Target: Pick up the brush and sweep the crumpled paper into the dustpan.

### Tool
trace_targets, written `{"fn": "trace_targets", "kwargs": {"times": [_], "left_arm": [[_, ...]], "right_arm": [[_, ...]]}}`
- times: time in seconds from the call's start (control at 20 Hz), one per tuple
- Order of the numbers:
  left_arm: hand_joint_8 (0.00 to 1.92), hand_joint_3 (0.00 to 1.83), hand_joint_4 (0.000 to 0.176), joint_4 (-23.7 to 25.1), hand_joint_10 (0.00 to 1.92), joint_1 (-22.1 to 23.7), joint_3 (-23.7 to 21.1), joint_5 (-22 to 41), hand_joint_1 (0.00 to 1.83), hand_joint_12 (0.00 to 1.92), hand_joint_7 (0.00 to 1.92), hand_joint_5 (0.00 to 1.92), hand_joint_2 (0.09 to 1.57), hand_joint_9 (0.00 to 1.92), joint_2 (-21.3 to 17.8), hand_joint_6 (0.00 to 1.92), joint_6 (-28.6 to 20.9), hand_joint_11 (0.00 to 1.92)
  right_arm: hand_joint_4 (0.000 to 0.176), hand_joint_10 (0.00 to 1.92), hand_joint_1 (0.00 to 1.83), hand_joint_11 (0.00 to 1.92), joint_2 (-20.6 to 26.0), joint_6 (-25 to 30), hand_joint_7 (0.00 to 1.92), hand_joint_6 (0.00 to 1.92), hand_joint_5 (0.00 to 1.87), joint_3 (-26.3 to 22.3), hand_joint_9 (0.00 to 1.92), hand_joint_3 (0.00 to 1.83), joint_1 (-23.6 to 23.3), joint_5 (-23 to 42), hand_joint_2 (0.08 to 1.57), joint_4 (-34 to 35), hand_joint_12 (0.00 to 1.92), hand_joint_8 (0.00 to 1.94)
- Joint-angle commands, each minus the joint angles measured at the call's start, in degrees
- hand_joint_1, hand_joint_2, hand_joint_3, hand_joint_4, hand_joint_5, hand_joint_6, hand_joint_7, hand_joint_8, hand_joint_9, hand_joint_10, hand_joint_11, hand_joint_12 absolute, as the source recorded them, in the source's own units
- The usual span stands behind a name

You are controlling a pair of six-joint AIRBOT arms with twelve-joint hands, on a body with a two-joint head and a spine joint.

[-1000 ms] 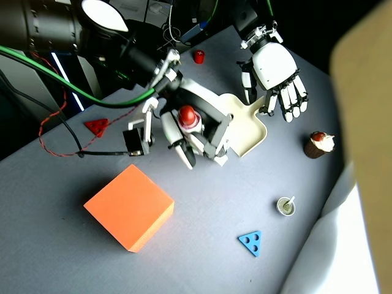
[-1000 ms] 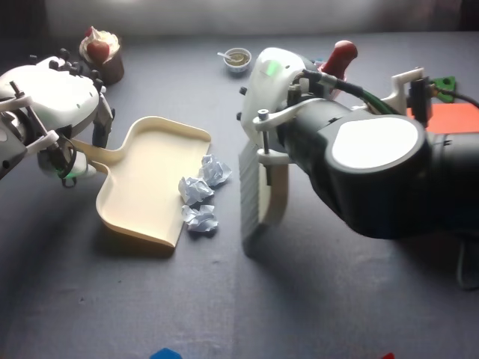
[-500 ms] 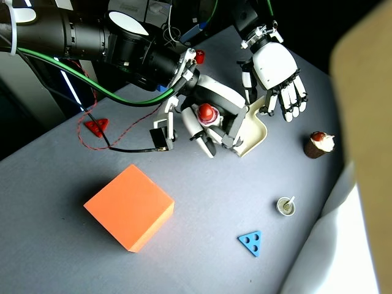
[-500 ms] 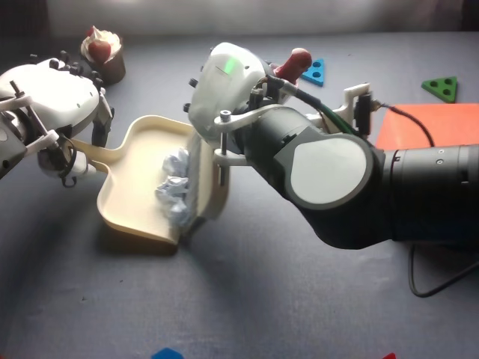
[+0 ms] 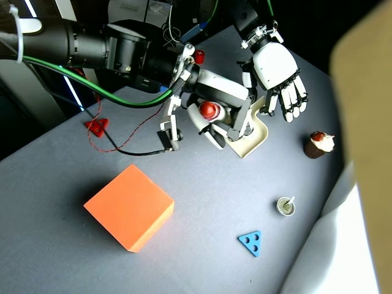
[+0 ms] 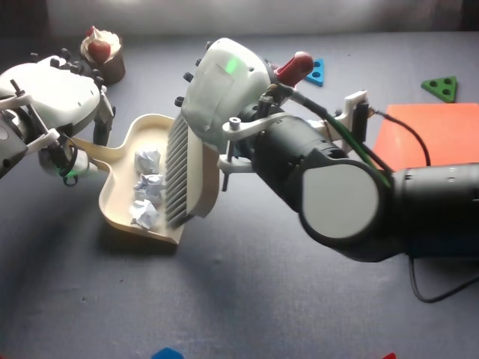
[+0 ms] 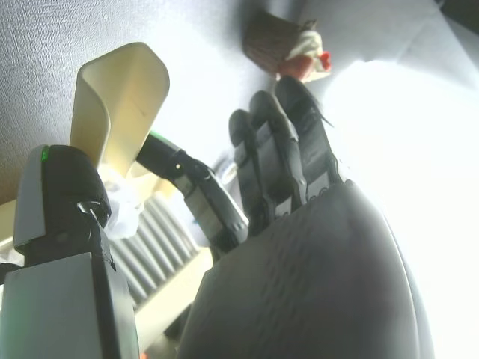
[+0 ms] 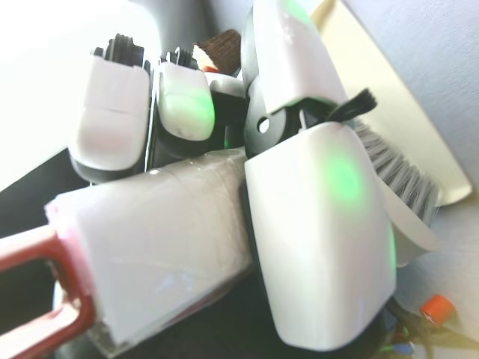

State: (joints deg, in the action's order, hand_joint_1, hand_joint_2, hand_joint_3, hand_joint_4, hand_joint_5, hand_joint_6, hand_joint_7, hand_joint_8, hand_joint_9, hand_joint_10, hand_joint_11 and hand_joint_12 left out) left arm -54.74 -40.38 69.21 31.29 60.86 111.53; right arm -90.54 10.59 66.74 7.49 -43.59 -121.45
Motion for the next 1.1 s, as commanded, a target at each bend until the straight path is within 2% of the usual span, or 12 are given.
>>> {"fn": "trace_targets", "kwargs": {"times": [0.0, 0.1, 0.15, 0.25, 0.35, 0.45, 0.5, 0.55, 0.6, 0.65, 0.75, 1.05], "left_arm": [[0.00, 0.00, 0.151, 2.0, 0.00, 0.6, 0.3, 5.1, 1.03, 0.52, 0.38, 0.99, 1.11, 0.30, -0.3, 0.97, 0.2, 0.06], [0.00, 0.00, 0.140, 1.9, 0.00, 0.7, 0.3, 5.1, 1.04, 0.50, 0.39, 1.02, 1.09, 0.30, -0.2, 0.90, 0.2, 0.05], [0.00, 0.00, 0.112, 1.9, 0.00, 0.6, 0.3, 5.1, 1.06, 0.51, 0.39, 1.03, 1.09, 0.30, -0.3, 0.89, 0.2, 0.08], [0.00, 0.00, 0.108, 1.9, 0.00, 0.6, 0.3, 5.1, 1.06, 0.51, 0.38, 1.02, 1.09, 0.31, -0.3, 0.91, 0.2, 0.09], [0.01, 0.00, 0.136, 1.9, 0.01, 0.6, 0.3, 5.1, 1.04, 0.52, 0.40, 1.02, 1.10, 0.34, -0.3, 0.91, 0.2, 0.11], [0.00, 0.00, 0.133, 1.9, 0.00, 0.6, 0.2, 5.1, 1.04, 0.51, 0.40, 1.01, 1.10, 0.33, -0.3, 0.93, 0.2, 0.09], [0.00, 0.00, 0.109, 1.9, 0.00, 0.6, 0.2, 5.1, 1.05, 0.51, 0.40, 1.01, 1.10, 0.34, -0.3, 0.93, 0.2, 0.11], [0.00, 0.00, 0.126, 1.9, 0.00, 0.6, 0.2, 5.0, 1.04, 0.50, 0.37, 1.01, 1.10, 0.31, -0.3, 0.93, 0.2, 0.09], [0.00, 0.00, 0.101, 1.9, 0.00, 0.6, 0.2, 5.0, 1.06, 0.49, 0.37, 1.03, 1.09, 0.30, -0.3, 0.90, 0.2, 0.09], [0.00, 0.00, 0.127, 1.9, 0.00, 0.6, 0.2, 5.0, 1.04, 0.49, 0.37, 1.00, 1.10, 0.30, -0.3, 0.94, 0.2, 0.07], [0.00, 0.00, 0.138, 1.9, 0.01, 0.6, 0.2, 5.1, 1.03, 0.50, 0.40, 0.98, 1.11, 0.33, -0.4, 0.97, 0.2, 0.10], [0.00, 0.00, 0.120, 1.9, 0.00, 0.6, -0.1, 5.1, 1.05, 0.50, 0.38, 1.01, 1.10, 0.30, -0.6, 0.93, 0.3, 0.05]], "right_arm": [[0.000, 1.92, 1.46, 1.58, 1.2, -0.7, 0.83, 1.92, 0.96, -0.4, 1.37, 0.00, -1.1, -3.5, 1.16, -6.2, 1.92, 1.92], [0.000, 1.92, 1.44, 1.58, 3.5, -1.3, 0.90, 1.92, 0.95, -1.7, 1.36, 0.00, -2.0, -0.8, 1.16, -6.5, 1.92, 1.94], [0.000, 1.92, 1.45, 1.59, 4.3, -2.3, 0.91, 1.92, 0.95, -2.2, 1.38, 0.00, -2.3, -0.2, 1.15, -6.2, 1.92, 1.86], [0.000, 1.92, 1.46, 1.58, 5.9, -6.5, 0.92, 1.92, 0.95, -2.9, 1.38, 0.00, -3.5, 2.0, 1.15, -3.1, 1.92, 1.94], [0.000, 1.92, 1.46, 1.59, 6.5, -11.9, 0.96, 1.92, 0.95, -2.8, 1.38, 0.00, -4.7, 3.9, 1.13, 3.4, 1.92, 1.94], [0.000, 1.92, 1.46, 1.59, 6.3, -15.9, 0.96, 1.92, 0.97, -2.4, 1.37, 0.00, -5.2, 4.6, 1.14, 7.5, 1.92, 1.94], [0.000, 1.92, 1.46, 1.57, 5.9, -17.1, 0.96, 1.92, 0.99, -2.1, 1.37, 0.00, -5.2, 4.6, 1.14, 8.5, 1.92, 1.94], [0.000, 1.92, 1.46, 1.57, 5.6, -17.8, 0.93, 1.92, 0.99, -2.0, 1.35, 0.00, -5.2, 4.6, 1.14, 9.1, 1.92, 1.94], [0.000, 1.92, 1.45, 1.56, 5.1, -18.4, 0.90, 1.92, 0.99, -1.8, 1.35, 0.01, -5.2, 4.6, 1.16, 10.1, 1.92, 1.94], [0.000, 1.92, 1.45, 1.58, 4.9, -18.6, 0.88, 1.92, 0.99, -1.8, 1.36, 0.01, -5.2, 4.5, 1.17, 10.4, 1.92, 1.94], [0.000, 1.92, 1.45, 1.59, 4.3, -18.8, 0.85, 1.92, 0.96, -1.8, 1.36, 0.00, -5.2, 4.3, 1.17, 10.4, 1.92, 1.94], [0.000, 1.92, 1.46, 1.57, 4.1, -19.1, 0.92, 1.92, 0.97, -1.0, 1.38, 0.00, -5.8, 2.5, 1.16, 10.7, 1.92, 1.94]]}}
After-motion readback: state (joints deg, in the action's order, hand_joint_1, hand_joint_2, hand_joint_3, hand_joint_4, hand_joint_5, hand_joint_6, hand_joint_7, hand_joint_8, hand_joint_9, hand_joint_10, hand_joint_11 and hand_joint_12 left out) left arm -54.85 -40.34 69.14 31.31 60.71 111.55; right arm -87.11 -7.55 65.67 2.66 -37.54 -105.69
